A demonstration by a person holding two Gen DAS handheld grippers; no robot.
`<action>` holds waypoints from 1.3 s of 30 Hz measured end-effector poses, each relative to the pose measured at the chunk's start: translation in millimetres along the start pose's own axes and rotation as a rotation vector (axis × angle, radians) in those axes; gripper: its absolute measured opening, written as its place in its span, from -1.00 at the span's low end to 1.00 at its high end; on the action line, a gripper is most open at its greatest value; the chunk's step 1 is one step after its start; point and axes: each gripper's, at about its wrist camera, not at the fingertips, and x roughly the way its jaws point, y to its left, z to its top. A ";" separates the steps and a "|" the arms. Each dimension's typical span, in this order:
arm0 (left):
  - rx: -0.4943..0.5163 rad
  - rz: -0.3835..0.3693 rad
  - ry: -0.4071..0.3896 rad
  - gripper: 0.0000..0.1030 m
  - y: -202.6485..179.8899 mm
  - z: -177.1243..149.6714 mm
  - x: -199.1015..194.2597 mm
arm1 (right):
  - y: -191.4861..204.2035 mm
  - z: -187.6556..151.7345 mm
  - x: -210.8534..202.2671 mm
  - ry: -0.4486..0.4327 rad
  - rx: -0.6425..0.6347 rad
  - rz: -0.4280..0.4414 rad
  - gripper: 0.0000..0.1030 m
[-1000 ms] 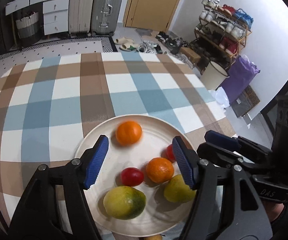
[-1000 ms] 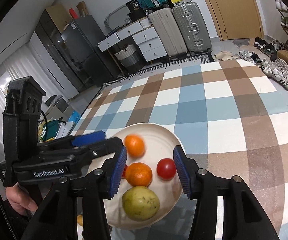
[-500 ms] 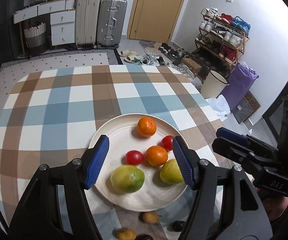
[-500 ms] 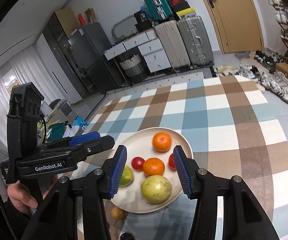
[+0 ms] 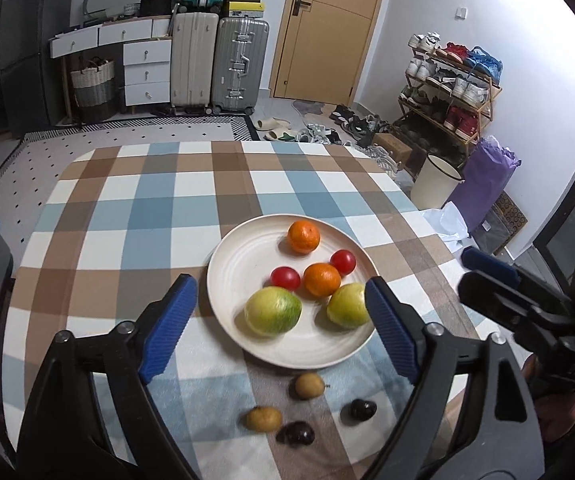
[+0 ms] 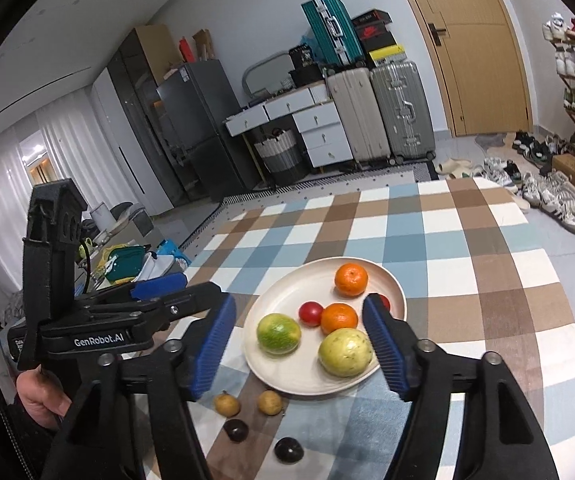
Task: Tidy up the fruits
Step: 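Pull both open tools back from the plate toward the loose fruit, then lower the left tool onto a small brown round fruit and close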
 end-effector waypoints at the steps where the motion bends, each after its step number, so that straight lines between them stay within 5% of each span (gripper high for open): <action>1: 0.000 0.014 -0.003 0.77 0.0 -2.5 -2.9 | 2.8 -1.2 -2.8 -0.005 -0.006 -0.001 0.53; 4: -0.005 0.038 -0.028 0.98 1.6 -10.9 -14.3 | 11.0 -5.0 -13.0 -0.038 -0.022 -0.002 0.68; 20: -0.037 0.090 -0.057 0.98 15.8 -49.0 -38.7 | 32.9 -30.7 -32.0 -0.080 -0.053 -0.012 0.95; 39: -0.089 0.080 0.070 0.98 41.9 -94.2 8.7 | 25.8 -69.3 -6.6 0.009 -0.056 -0.042 0.99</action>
